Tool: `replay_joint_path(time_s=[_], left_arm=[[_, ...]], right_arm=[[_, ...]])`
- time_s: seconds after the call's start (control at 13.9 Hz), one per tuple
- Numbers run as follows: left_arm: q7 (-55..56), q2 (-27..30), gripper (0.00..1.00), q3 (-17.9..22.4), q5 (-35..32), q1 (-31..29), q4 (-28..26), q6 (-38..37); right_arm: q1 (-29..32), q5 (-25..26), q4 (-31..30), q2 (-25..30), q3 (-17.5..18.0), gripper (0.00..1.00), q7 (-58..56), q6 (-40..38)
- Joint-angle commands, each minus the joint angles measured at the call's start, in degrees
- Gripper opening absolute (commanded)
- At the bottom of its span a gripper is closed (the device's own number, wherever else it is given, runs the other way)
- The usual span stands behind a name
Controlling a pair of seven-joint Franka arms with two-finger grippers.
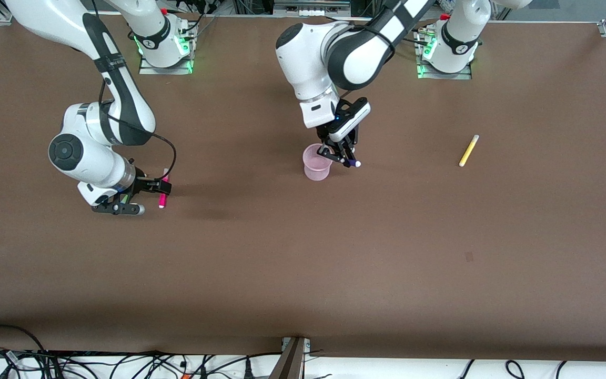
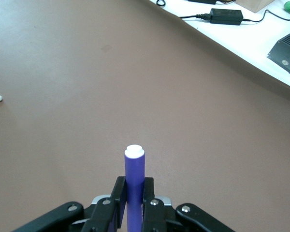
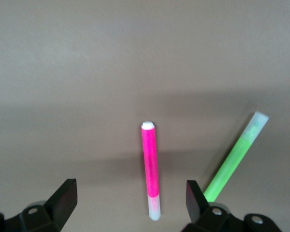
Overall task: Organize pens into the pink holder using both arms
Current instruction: 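Carry the blue marker with the left gripper over the pink cup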
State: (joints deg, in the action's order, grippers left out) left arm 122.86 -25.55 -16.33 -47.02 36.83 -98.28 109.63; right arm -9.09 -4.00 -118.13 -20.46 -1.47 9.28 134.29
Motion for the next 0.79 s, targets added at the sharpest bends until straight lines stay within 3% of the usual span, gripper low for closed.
replay_joint_path(time_s=[0.0, 0.5, 0.72], left_arm=[[2.12, -4.23, 0.0, 0.95, -4.47, 2.8, 4.4, -4.06], [5.02, -10.83, 0.0, 1.57, -8.61, 6.67, 7.31, -5.03], [5.2, -11.45, 0.0, 1.48, -8.7, 7.02, 8.72, -5.56]], right_arm=[[0.04, -0.75, -9.91, 5.6, 0.85, 0.99, 2.06, 5.8], [0.04, -0.75, -4.83, -1.41, 0.77, 0.98, 1.97, 11.35], [-0.04, -0.75, -4.92, -1.42, 0.86, 0.98, 1.62, 11.17]])
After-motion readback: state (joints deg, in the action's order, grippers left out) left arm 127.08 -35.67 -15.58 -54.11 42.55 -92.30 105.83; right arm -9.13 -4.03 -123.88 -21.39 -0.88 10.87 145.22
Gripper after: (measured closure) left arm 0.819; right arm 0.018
